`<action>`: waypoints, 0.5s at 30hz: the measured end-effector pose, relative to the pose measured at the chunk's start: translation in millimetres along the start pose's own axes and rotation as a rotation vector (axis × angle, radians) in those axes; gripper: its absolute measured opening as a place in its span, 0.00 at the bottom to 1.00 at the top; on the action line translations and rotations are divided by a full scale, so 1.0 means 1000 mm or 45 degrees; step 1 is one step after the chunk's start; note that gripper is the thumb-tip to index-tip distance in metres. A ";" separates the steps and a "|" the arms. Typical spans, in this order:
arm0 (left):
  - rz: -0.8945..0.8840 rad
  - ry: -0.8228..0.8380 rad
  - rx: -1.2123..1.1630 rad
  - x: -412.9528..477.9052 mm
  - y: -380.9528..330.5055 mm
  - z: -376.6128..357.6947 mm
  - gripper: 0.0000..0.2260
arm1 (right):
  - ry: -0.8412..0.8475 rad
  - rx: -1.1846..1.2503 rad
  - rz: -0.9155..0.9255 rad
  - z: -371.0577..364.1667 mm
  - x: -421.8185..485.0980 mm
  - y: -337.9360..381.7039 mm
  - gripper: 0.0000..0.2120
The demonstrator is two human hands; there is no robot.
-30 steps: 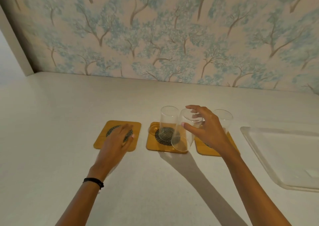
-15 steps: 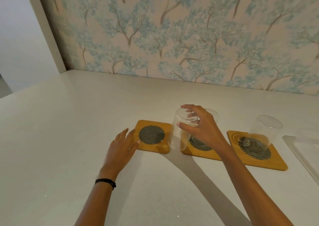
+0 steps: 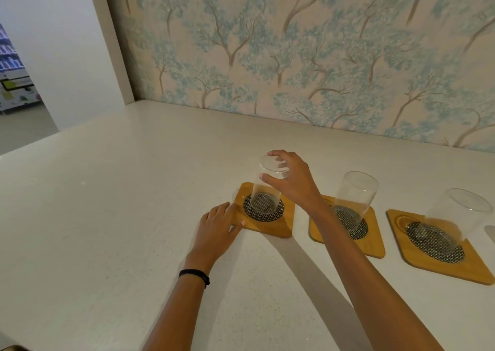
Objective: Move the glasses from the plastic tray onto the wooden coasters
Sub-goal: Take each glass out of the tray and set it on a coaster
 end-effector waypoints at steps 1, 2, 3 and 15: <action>-0.001 -0.003 -0.005 0.000 -0.001 0.000 0.22 | 0.008 -0.009 -0.003 -0.003 0.002 0.000 0.24; 0.000 -0.006 -0.011 -0.001 -0.001 0.001 0.22 | 0.017 -0.016 -0.004 -0.006 0.004 -0.001 0.24; 0.001 -0.004 -0.014 -0.001 -0.001 0.001 0.22 | 0.029 -0.025 -0.006 -0.008 0.005 -0.001 0.24; 0.011 0.014 -0.061 0.001 0.001 0.002 0.23 | 0.188 -0.102 -0.042 -0.015 0.009 -0.009 0.26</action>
Point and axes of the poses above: each hand's wrist, its own x-axis towards the middle knuckle, its own z-axis out of the back of the hand, y = z × x, the point moved 7 cm from there along x, towards the middle knuckle, and after that the axes turned 8 degrees about -y, right-handed, at the moved point
